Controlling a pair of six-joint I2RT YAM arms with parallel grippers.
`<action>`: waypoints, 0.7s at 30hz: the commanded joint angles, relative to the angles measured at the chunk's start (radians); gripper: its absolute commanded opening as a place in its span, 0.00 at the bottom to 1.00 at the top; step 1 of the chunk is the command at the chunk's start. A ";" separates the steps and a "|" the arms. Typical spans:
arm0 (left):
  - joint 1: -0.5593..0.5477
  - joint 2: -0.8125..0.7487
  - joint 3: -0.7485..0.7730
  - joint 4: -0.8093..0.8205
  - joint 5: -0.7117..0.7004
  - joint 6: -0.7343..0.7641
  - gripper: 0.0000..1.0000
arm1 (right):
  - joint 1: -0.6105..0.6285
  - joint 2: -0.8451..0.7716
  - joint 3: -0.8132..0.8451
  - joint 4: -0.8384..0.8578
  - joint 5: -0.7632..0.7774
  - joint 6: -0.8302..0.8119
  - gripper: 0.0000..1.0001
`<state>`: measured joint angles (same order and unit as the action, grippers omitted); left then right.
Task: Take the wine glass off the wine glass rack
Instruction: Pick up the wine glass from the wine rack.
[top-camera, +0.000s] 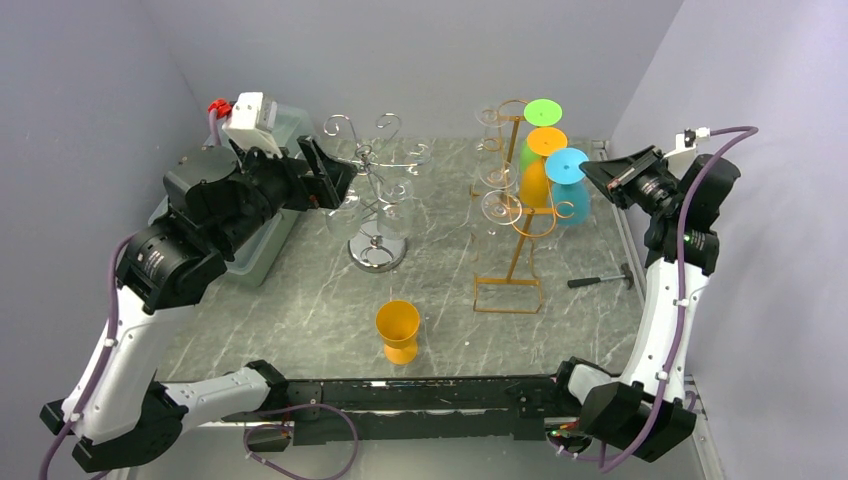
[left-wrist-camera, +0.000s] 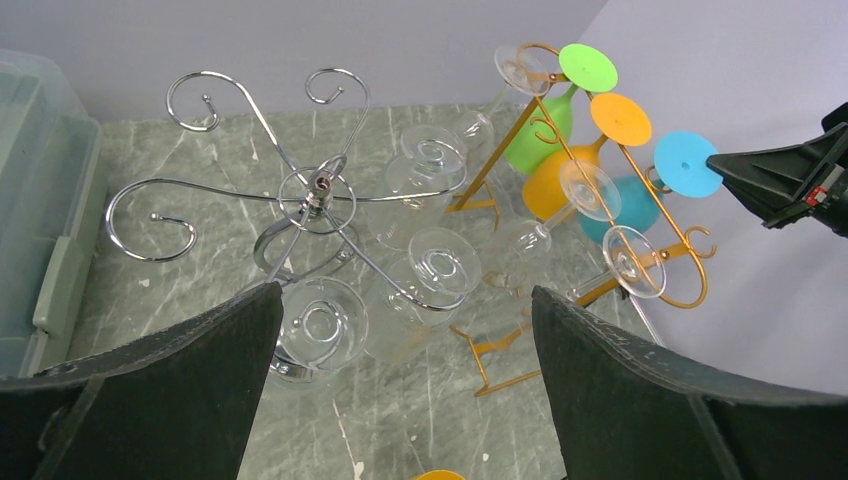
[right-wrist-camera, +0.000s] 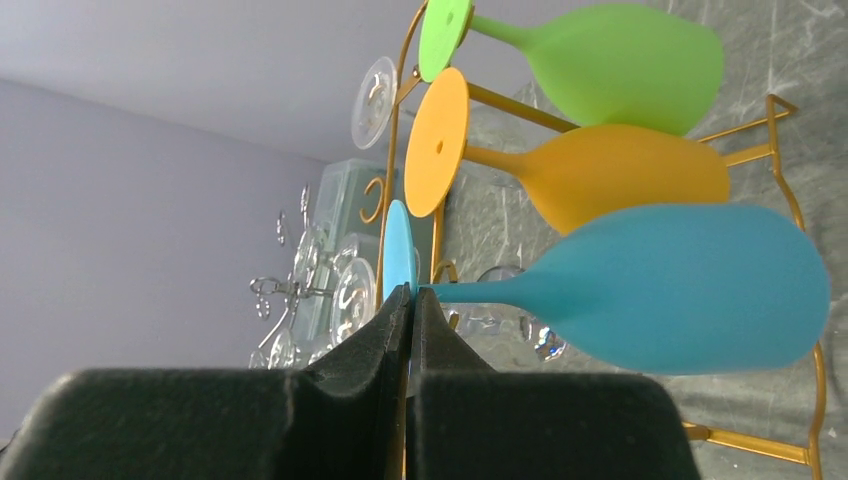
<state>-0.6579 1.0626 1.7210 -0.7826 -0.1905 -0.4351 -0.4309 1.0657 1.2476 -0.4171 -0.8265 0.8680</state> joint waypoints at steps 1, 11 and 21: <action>-0.002 0.011 0.033 0.043 0.038 -0.010 1.00 | -0.016 -0.015 0.044 -0.021 0.060 -0.031 0.00; -0.002 0.040 0.051 0.048 0.101 -0.016 0.99 | -0.020 -0.038 0.179 -0.201 0.208 -0.151 0.00; -0.002 0.111 0.113 0.048 0.212 -0.008 0.99 | -0.018 -0.012 0.475 -0.312 0.282 -0.262 0.00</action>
<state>-0.6579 1.1427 1.7718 -0.7750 -0.0608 -0.4400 -0.4446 1.0538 1.5959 -0.7330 -0.5610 0.6682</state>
